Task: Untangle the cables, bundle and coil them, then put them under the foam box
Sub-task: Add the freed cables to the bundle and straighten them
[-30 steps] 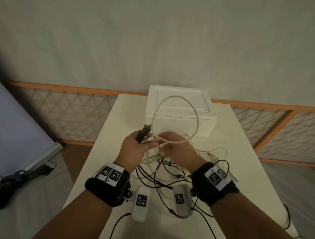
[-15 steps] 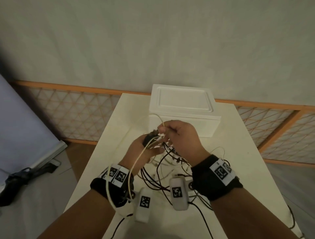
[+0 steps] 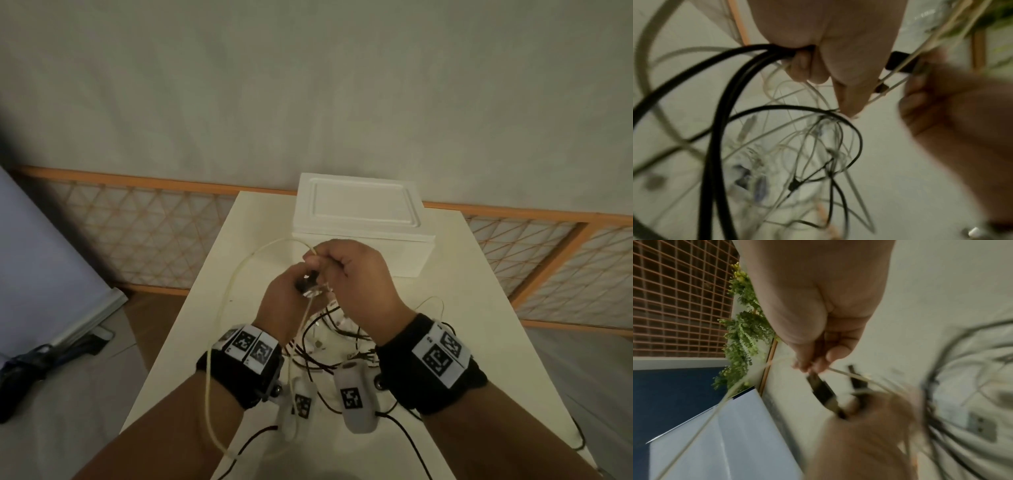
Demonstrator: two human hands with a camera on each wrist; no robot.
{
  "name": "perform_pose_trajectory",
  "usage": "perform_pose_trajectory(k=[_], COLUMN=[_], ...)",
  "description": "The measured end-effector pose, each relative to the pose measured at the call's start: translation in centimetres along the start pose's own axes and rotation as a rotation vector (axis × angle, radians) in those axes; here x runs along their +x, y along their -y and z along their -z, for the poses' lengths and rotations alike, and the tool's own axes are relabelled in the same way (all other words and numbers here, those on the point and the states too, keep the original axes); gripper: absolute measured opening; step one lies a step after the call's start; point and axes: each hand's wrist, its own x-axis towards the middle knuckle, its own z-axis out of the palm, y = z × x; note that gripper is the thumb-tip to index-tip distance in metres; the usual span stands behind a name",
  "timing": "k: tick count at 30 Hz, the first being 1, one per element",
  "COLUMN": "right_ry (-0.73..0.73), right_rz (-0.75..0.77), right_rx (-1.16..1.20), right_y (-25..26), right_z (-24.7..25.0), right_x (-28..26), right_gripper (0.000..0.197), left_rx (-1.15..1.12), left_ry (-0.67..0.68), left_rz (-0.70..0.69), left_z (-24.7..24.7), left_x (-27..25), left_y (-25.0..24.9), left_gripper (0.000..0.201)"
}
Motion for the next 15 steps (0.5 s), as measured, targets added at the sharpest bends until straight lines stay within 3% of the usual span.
perform_pose_trajectory(k=[2, 4, 6, 8, 10, 12, 15], right_ry=[-0.073, -0.265, -0.459, -0.576, -0.576, -0.557, -0.456], right_rz=[0.023, 0.069, 0.134, 0.104, -0.011, -0.064, -0.355], right_rx=[0.082, 0.215, 0.235, 0.143, -0.057, -0.483, -0.834], right_y=[1.0, 2.6, 4.0, 3.2, 0.2, -3.8, -8.2], right_z=[0.2, 1.5, 4.2, 7.5, 10.3, 12.8, 15.0], right_x=[-0.2, 0.3, 1.1, 2.2, 2.3, 1.1, -1.9], right_gripper=[0.022, 0.033, 0.029, 0.018, 0.012, 0.016, 0.031], left_rx=[0.265, 0.379, 0.381, 0.286, 0.124, 0.015, -0.222], left_ry=[0.008, 0.061, 0.084, 0.088, -0.013, -0.133, -0.244], left_rz=[0.064, 0.158, 0.268, 0.377, 0.393, 0.412, 0.439], left_z=[0.0, 0.6, 2.0, 3.6, 5.6, 7.6, 9.9], left_x=[0.9, 1.0, 0.7, 0.2, -0.2, -0.5, -0.6], left_y=[2.4, 4.6, 7.3, 8.5, 8.7, 8.1, 7.8], left_gripper=[0.02, 0.011, 0.017, 0.024, 0.026, 0.017, 0.039])
